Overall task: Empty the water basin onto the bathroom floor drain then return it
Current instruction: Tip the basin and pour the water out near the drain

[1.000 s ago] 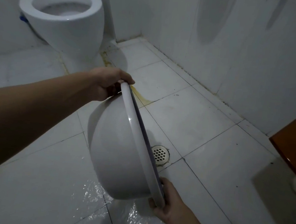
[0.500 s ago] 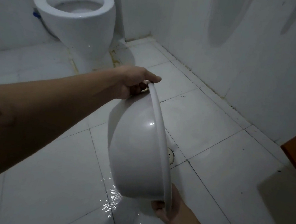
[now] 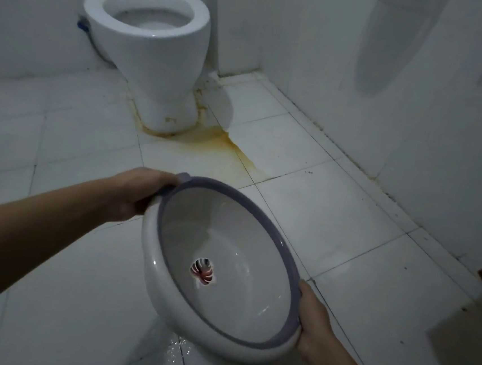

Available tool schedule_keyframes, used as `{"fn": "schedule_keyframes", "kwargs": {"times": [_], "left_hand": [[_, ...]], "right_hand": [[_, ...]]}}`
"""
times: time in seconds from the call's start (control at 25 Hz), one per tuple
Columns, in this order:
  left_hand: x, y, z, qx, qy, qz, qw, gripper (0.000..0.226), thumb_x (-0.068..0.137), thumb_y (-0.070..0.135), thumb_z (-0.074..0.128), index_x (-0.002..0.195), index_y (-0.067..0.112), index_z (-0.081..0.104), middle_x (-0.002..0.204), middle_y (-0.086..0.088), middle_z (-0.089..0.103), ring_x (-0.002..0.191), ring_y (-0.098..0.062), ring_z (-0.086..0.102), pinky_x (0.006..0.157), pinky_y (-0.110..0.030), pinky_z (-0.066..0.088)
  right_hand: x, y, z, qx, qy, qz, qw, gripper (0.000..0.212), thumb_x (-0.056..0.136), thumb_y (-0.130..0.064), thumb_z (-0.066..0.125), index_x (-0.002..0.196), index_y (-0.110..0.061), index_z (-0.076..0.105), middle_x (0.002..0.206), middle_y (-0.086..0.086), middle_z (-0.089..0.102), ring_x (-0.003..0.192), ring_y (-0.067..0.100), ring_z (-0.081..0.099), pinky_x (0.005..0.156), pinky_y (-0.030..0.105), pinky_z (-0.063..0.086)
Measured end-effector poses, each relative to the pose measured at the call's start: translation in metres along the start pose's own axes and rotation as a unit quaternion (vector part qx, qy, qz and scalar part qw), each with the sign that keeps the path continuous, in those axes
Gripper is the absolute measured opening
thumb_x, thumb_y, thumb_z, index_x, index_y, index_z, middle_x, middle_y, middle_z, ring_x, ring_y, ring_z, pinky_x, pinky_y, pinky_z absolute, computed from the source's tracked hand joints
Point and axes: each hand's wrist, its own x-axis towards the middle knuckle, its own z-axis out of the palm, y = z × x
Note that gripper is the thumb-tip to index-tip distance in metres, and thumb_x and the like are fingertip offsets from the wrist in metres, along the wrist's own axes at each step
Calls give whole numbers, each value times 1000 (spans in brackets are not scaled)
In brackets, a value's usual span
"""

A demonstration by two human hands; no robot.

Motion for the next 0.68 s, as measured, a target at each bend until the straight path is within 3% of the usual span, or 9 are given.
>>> {"fn": "schedule_keyframes", "kwargs": {"times": [0.12,0.36,0.56,0.68], "left_hand": [[-2,-26,-13,-26,37,-21,999,37,82,30,71,106,2,69,106,-17,73,98,-34,68,72,-38,57],[-8,-52,-24,-129,74,-27,989,44,81,42,72,101,3,71,101,-17,75,97,-36,69,90,-49,55],[-15,-66,-20,-219,170,-13,961,38,92,47,56,84,12,68,80,-8,71,74,-26,66,58,-33,50],[-21,-66,-19,-245,188,-5,951,37,92,44,55,79,13,69,70,-6,71,68,-25,66,53,-30,47]], "right_hand": [[3,-19,1,-5,15,-47,999,40,100,-35,52,105,0,70,102,21,72,89,36,67,78,40,56],[-14,-66,15,-91,19,-155,984,35,97,-38,53,81,-13,72,81,11,75,76,31,70,66,33,55],[-27,-102,29,-143,19,-225,964,39,96,-41,53,77,-12,72,64,4,74,63,25,68,54,28,51],[-33,-117,35,-158,18,-248,955,40,96,-43,52,78,-14,72,64,4,73,61,23,67,50,26,49]]}}
